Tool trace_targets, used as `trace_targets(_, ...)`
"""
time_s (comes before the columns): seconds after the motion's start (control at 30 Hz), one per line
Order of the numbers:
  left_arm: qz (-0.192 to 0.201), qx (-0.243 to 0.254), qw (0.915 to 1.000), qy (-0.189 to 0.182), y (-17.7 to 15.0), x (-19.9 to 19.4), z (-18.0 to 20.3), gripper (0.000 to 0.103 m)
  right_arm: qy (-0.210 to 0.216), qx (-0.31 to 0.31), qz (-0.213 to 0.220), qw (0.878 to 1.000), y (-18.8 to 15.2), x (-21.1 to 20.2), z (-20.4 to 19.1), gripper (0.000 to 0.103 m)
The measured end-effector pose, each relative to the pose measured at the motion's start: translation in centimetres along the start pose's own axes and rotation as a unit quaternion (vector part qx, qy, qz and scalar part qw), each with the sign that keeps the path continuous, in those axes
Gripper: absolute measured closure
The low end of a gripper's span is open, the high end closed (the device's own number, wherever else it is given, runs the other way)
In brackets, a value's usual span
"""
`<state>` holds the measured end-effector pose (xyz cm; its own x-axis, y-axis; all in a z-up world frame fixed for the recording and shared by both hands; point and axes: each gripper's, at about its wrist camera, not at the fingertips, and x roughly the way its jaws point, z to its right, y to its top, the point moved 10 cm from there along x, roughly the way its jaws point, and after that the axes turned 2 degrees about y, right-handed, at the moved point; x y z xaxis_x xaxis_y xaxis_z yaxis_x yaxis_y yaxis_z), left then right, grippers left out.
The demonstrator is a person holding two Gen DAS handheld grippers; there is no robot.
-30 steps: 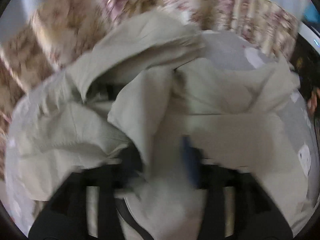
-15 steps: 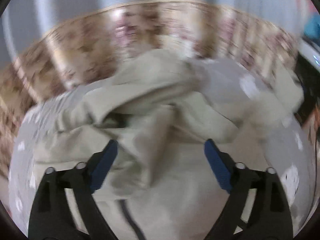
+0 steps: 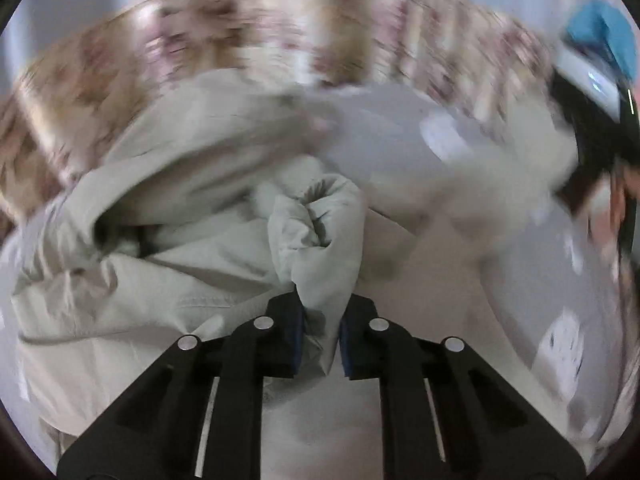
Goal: Fold large clothes
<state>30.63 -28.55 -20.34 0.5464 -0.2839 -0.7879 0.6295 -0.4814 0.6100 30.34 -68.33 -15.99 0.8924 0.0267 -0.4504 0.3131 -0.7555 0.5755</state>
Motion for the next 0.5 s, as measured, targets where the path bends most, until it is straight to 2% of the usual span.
trace_targets(0.03,-0.011,0.02,0.9997,0.002,-0.5,0.6,1.1,0.062,-0.005,-0.013,0.001,1.0,0.0,-0.1,-0.5,0.091)
trace_targets(0.1,-0.02,0.047,0.9986,0.01,-1.5,1.3,2.5,0.042,-0.013,-0.032,-0.007,0.999,-0.5,0.0,-1.4,0.091)
trace_targets(0.13,-0.015,0.055,0.9981,0.023,-1.8,1.0,2.6,0.04,-0.016,-0.038,-0.007,0.999,-0.6,-0.1,-1.7,0.091)
trace_targets(0.2,-0.015,0.042,0.999,0.004,-1.9,-0.2,2.2,0.035,-0.015,-0.05,-0.002,0.999,-0.7,-0.8,-2.5,0.091)
trace_targets(0.27,-0.006,-0.003,0.9986,-0.052,-1.8,-3.7,0.4,0.023,-0.011,-0.066,0.005,0.998,-0.6,-1.8,-3.8,0.091)
trace_targets(0.3,0.004,-0.015,0.998,-0.062,-1.6,-5.1,-0.4,0.011,-0.011,-0.081,0.01,0.997,-0.4,-2.5,-4.8,0.091)
trace_targets(0.33,0.022,-0.031,0.9973,-0.063,-1.5,-7.3,-2.4,0.006,-0.012,-0.093,0.014,0.995,-0.3,-3.1,-5.8,0.091)
trace_targets(0.43,0.049,-0.071,0.9958,-0.03,-2.5,-11.5,-9.6,0.003,-0.012,-0.142,0.028,0.989,-0.5,-5.3,-10.0,0.091)
trace_targets(0.5,0.044,-0.106,0.992,0.052,-4.4,-11.9,-17.2,0.003,-0.02,-0.181,0.035,0.983,-1.0,-6.6,-13.0,0.091)
